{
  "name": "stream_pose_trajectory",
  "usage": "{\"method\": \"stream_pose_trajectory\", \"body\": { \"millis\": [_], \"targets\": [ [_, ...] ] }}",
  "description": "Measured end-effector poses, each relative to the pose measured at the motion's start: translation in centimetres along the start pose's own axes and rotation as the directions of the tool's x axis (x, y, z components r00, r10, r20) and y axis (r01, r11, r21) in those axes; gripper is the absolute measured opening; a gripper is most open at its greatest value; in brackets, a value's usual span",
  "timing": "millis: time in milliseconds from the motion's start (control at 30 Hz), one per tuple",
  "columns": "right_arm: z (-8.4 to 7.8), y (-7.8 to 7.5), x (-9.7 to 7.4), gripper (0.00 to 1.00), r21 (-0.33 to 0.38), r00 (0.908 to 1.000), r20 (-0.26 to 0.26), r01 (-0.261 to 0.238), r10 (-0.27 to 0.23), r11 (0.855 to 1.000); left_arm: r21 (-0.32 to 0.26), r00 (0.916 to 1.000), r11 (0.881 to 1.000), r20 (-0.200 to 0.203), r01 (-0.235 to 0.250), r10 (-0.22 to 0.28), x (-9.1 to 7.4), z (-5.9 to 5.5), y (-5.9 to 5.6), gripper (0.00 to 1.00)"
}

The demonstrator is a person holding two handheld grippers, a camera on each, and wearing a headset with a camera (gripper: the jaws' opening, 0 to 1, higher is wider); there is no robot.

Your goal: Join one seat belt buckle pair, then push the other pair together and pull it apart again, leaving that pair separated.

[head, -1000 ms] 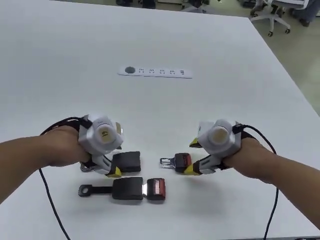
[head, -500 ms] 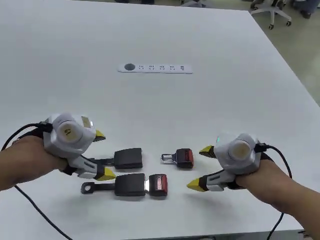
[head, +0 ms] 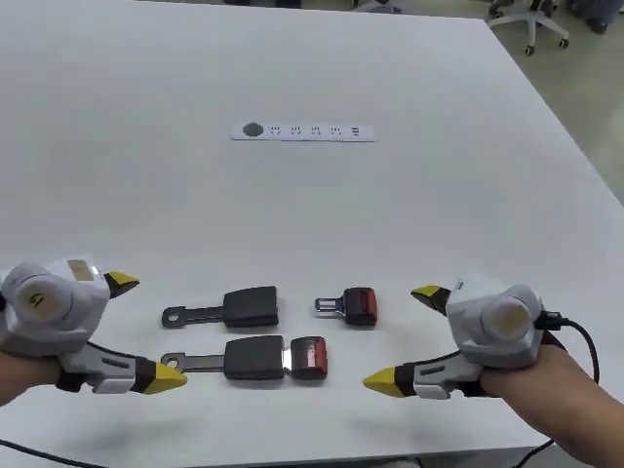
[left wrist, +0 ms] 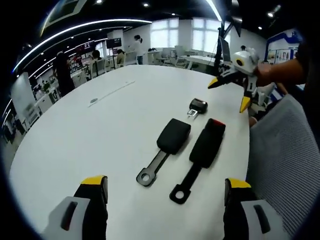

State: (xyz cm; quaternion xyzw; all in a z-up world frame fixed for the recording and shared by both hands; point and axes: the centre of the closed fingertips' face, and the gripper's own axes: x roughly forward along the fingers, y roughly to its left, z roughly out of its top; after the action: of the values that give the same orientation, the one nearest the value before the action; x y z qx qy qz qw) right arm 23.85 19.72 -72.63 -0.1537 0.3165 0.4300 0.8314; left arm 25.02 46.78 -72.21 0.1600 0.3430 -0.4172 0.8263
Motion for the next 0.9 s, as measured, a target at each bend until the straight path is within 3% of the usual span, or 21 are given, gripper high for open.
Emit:
{"method": "stream_pose_trajectory", "body": {
  "millis": [67,200,333,433,567,700,767,900],
  "targets": [
    [-0.5,-0.4,0.2,0.97,0.009,0.9999,0.007,0.009,-0.009,1.0,-0.012,1.0,1.0,0.009,-0.002,0.002,-0.5,-0.4,0.0,1.0],
    [0.4,0.1,-0.7,0.99,0.026,0.999,0.035,0.028,-0.029,0.999,-0.042,0.9998,0.999,0.021,-0.003,0.004,-1.4,-0.7,-0.3,1.0],
    [-0.1,-0.2,-0.2,0.99,0.048,0.9986,0.041,0.032,-0.034,0.998,-0.091,0.9979,0.996,0.063,-0.01,0.016,-1.8,-0.7,-0.2,1.0],
    [0.2,0.4,-0.5,0.99,0.045,0.9984,0.045,0.034,-0.036,0.998,-0.092,0.9973,0.996,0.071,-0.011,0.018,-2.1,-0.7,-0.9,1.0],
    [0.3,0.5,-0.7,0.99,0.066,0.9975,0.054,0.041,-0.045,0.997,-0.067,0.9959,0.998,0.09,-0.008,0.014,-2.4,-1.7,-0.5,1.0],
    [0.3,0.1,-0.8,0.99,0.087,0.9959,0.07,0.051,-0.057,0.995,-0.092,0.9921,0.996,0.122,-0.019,0.03,-3.1,-0.6,-1.3,1.0],
    [0.4,0.2,-0.9,0.99,0.084,0.9956,0.071,0.054,-0.06,0.995,-0.1,0.9913,0.995,0.126,-0.026,0.038,-2.9,-1.5,-0.3,1.0],
    [0.4,0.4,-1.1,0.99,0.083,0.9954,0.074,0.055,-0.062,0.995,-0.104,0.9903,0.994,0.132,-0.03,0.044,-3.1,-0.9,-0.9,1.0]
  ]
}}
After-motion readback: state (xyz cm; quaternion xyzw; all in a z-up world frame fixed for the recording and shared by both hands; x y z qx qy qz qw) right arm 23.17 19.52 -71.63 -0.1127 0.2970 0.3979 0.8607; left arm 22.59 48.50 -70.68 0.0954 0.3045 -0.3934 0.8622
